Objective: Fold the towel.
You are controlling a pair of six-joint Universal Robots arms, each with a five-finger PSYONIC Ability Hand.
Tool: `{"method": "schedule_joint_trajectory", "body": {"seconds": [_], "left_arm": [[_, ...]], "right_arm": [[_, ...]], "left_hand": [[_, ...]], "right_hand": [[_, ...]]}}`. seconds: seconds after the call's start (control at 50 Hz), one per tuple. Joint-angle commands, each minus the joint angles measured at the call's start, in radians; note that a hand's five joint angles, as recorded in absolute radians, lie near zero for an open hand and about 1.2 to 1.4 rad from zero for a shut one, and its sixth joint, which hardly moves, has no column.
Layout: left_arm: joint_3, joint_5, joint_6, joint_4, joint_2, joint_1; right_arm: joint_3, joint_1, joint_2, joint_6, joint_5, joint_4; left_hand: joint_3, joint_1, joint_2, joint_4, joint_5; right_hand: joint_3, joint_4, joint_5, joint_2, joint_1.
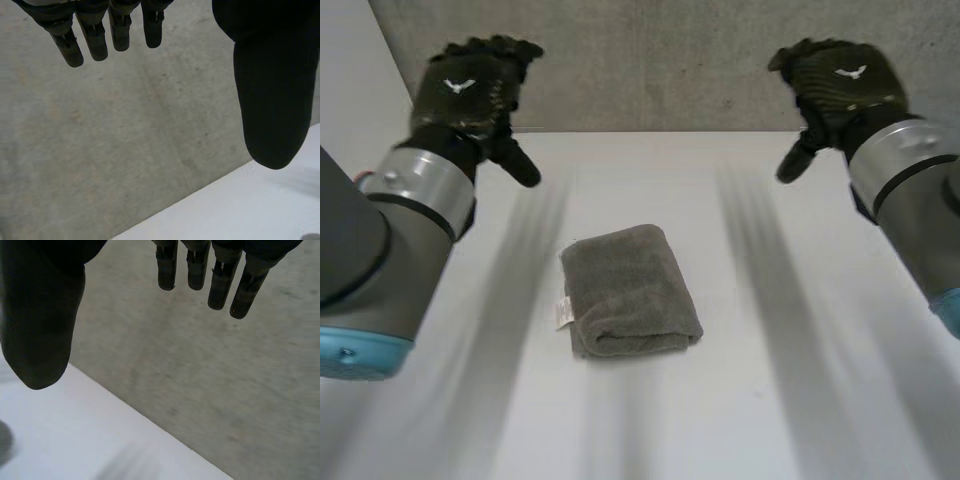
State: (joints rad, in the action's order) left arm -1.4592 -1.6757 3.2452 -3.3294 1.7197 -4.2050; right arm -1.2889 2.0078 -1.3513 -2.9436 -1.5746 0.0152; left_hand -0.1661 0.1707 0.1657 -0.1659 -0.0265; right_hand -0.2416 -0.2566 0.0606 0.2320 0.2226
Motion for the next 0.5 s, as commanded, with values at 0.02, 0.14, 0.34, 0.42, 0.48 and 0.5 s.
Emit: {"method": "schedule_joint_trajectory", "body": {"seconds": [0.02,0.14,0.34,0.42,0.48,0.5], "left_arm": [[0.086,-0.059,-0.088,0.178,-0.009,-0.046],[0.091,-0.044,-0.102,0.206,-0.009,-0.05],[0.089,-0.024,-0.107,0.212,-0.009,-0.049],[0.088,-0.024,-0.107,0.212,-0.009,-0.046],[0.085,-0.022,-0.105,0.212,-0.009,-0.044],[0.083,-0.019,-0.102,0.211,-0.009,-0.044]], "right_arm": [[0.045,-0.015,0.003,0.0,-0.087,0.063],[0.054,-0.012,0.006,0.0,-0.088,0.085],[0.053,-0.026,0.006,-0.009,-0.085,0.085],[0.049,-0.027,0.006,-0.022,-0.082,0.083],[0.039,-0.02,0.006,-0.026,-0.073,0.077],[0.033,-0.014,0.006,-0.026,-0.055,0.066]], "left_hand": [[-0.009,0.005,0.01,-0.009,0.026],[-0.009,0.005,0.01,-0.009,0.026],[-0.009,0.005,0.01,-0.009,0.026],[-0.009,0.005,0.01,-0.009,0.026],[-0.009,0.005,0.01,-0.009,0.026],[-0.009,0.005,0.01,-0.009,0.026]], "right_hand": [[0.067,0.082,-0.061,-0.057,-0.048],[0.067,0.082,-0.061,-0.057,-0.048],[0.067,0.082,-0.061,-0.057,-0.048],[0.067,0.082,-0.061,-0.057,-0.048],[0.067,0.082,-0.061,-0.057,-0.048],[0.067,0.082,-0.061,-0.057,-0.048]]}}
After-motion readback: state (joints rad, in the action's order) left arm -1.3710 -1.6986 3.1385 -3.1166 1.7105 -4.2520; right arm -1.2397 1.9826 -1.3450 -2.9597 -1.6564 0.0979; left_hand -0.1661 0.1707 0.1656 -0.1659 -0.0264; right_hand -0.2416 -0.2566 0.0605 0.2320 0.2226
